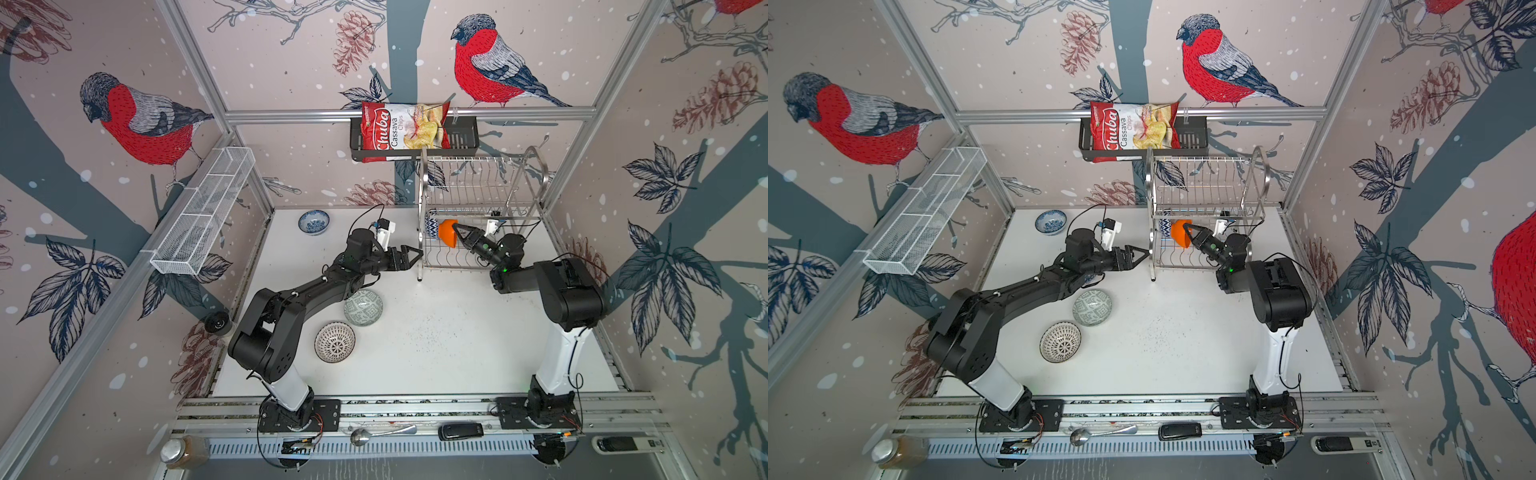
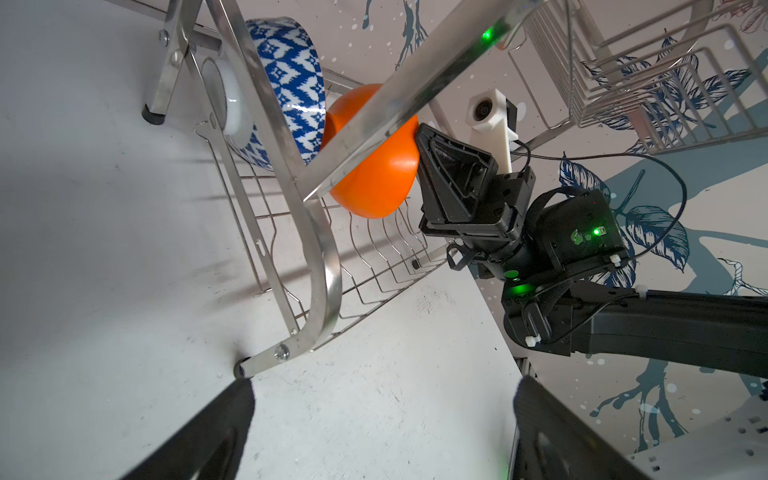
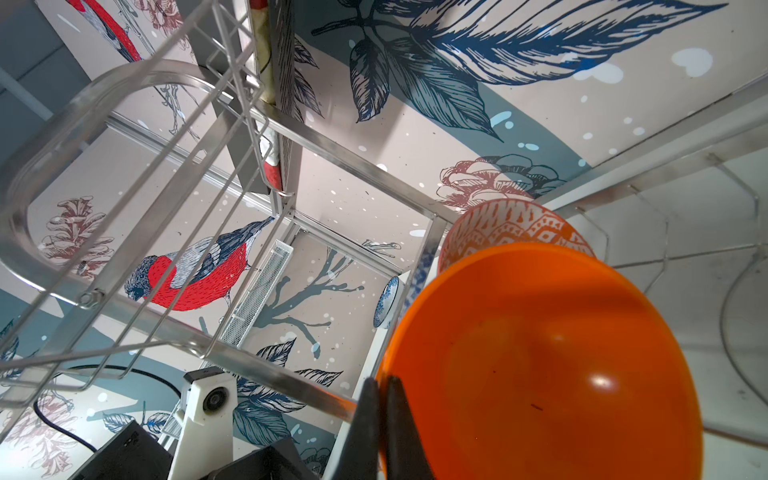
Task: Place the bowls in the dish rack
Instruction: 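Carry the orange bowl into the rack's lower tier with the right gripper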
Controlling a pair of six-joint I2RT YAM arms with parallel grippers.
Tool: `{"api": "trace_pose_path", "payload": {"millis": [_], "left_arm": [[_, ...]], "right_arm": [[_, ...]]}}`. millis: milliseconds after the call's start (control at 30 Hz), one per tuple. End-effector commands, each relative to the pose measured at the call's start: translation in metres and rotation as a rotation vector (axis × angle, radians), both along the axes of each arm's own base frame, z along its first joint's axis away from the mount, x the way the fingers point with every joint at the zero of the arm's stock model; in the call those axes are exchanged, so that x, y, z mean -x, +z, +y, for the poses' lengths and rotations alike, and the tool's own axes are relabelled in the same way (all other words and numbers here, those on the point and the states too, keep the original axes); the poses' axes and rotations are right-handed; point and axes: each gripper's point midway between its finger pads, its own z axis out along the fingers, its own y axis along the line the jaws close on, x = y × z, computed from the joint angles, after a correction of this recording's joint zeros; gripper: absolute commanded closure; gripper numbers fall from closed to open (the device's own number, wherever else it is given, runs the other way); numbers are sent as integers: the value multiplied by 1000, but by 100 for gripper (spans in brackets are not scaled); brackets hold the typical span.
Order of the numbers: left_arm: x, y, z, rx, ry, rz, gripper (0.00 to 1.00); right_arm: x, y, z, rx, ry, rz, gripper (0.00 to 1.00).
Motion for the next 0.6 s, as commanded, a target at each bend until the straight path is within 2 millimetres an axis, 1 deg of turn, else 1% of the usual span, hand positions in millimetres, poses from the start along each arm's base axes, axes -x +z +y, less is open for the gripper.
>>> {"api": "trace_pose_path", "payload": {"millis": [0, 233, 433, 567], "left_arm": [[-1, 5, -2, 9, -7, -13, 3], [-3, -3, -2, -1, 4, 5, 2], [-5, 1, 3, -11, 38, -24, 2], [-5, 1, 2, -6, 32, -22, 3]], "right_arm": [[-3, 17, 1, -26, -1, -79, 100], [-13, 14, 1, -45, -4, -76, 100], [-22, 14, 2, -82, -5, -78, 100], [-25, 12, 3, -85, 0, -78, 100]]}}
